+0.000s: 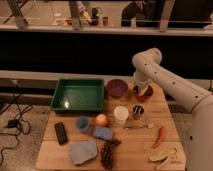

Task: Wipe red bowl with brush

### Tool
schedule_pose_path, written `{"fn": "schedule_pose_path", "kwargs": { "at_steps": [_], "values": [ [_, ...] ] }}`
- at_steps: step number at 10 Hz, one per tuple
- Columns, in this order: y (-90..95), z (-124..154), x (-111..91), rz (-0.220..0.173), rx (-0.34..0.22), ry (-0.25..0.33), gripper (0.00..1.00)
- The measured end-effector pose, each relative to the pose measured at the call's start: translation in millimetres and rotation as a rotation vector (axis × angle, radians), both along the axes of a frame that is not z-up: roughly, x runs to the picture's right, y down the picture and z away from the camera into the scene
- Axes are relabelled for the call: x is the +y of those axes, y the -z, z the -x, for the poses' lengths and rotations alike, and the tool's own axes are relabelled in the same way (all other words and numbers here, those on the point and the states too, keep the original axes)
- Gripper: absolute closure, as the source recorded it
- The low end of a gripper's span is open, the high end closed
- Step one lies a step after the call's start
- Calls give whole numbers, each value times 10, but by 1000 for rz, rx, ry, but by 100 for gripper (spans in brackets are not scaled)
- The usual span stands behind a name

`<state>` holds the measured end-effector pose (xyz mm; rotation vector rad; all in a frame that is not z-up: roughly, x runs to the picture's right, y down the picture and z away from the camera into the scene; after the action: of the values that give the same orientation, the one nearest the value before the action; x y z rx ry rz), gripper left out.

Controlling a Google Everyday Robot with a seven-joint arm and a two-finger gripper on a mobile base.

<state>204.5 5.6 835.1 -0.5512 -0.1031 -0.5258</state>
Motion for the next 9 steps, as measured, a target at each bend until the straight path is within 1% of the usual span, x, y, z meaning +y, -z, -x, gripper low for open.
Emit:
{"fn": "schedule_pose_path", "kwargs": {
  "at_steps": [3, 6, 9],
  "values": [
    [-60, 153, -28, 1, -16, 16, 100],
    [-105, 246, -21, 8, -26, 25, 100],
    [-68, 330, -5, 14, -32, 31, 100]
  ]
}}
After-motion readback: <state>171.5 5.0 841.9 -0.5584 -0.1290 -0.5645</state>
